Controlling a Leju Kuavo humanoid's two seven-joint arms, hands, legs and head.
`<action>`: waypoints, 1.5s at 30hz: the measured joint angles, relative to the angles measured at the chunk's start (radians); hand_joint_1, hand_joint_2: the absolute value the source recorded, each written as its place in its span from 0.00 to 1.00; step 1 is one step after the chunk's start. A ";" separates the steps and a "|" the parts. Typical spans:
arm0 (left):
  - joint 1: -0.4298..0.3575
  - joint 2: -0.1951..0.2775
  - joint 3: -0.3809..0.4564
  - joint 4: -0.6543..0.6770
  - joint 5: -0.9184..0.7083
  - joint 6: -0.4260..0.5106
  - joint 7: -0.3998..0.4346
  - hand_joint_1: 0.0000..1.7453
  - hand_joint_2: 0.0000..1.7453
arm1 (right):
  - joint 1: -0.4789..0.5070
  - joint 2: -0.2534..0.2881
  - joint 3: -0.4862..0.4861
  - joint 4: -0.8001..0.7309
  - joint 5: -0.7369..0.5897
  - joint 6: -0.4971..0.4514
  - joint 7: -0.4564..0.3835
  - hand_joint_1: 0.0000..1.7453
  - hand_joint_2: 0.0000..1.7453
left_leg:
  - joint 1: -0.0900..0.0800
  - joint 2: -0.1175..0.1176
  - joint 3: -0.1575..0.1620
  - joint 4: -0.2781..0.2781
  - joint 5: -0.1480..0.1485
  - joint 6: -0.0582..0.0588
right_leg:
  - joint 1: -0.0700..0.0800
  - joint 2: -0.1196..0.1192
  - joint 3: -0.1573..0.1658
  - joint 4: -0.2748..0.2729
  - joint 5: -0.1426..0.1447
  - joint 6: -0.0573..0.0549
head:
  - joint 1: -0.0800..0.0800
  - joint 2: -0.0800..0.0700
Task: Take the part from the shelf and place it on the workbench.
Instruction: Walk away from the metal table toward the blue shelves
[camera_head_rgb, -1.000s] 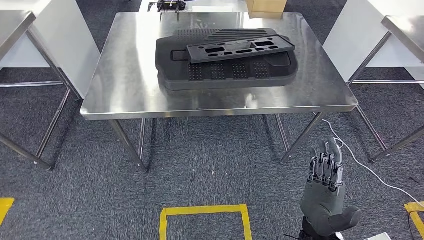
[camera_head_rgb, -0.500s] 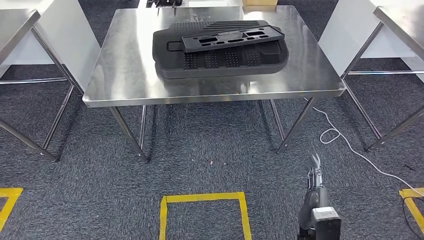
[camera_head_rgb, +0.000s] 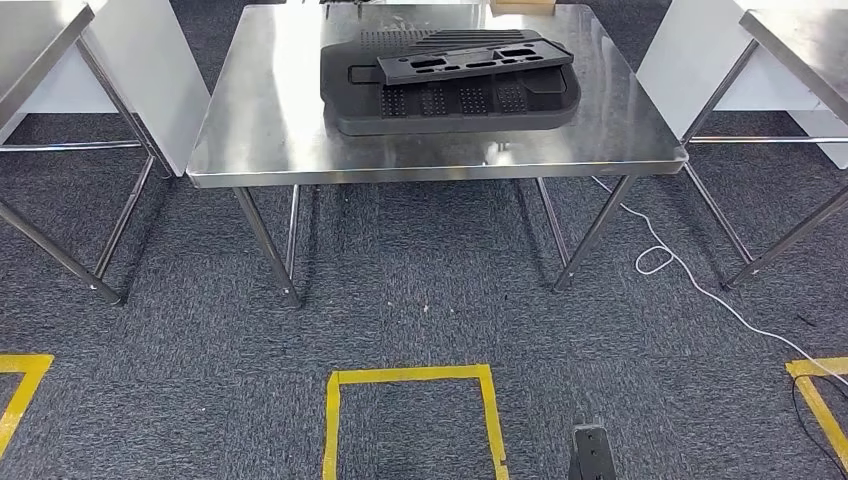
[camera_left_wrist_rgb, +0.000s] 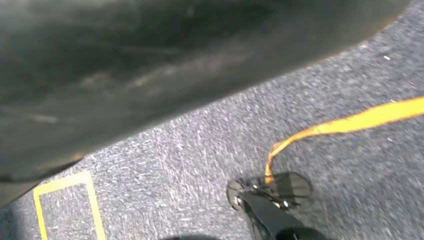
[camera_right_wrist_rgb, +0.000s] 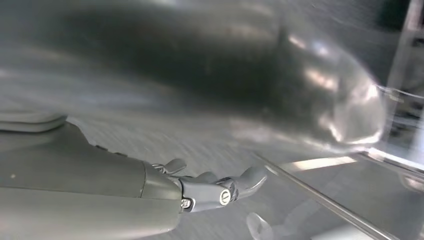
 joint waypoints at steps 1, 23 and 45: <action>0.000 0.000 0.000 0.000 -0.001 0.001 0.000 0.00 0.00 | -0.019 -0.005 -0.020 0.063 -0.003 0.010 -0.005 0.00 0.00 | 0.000 0.002 -0.012 -0.001 0.011 0.012 | -0.002 0.001 -0.018 0.043 -0.039 -0.005 | 0.001 0.000; -0.001 0.000 0.000 0.000 -0.020 0.005 0.009 0.00 0.00 | -0.110 -0.053 -0.174 0.601 0.029 0.077 0.308 0.00 0.00 | 0.010 0.006 -0.061 0.196 -0.001 -0.042 | 0.011 -0.007 0.070 -0.065 0.007 -0.046 | -0.002 0.000; -0.006 -0.001 0.002 0.000 -0.021 0.013 0.018 0.00 0.00 | -0.121 -0.033 -0.165 0.629 0.137 0.063 0.457 0.00 0.00 | -0.002 0.013 -0.121 -0.009 0.118 -0.021 | 0.011 -0.002 0.193 -0.094 -0.081 -0.035 | 0.006 0.000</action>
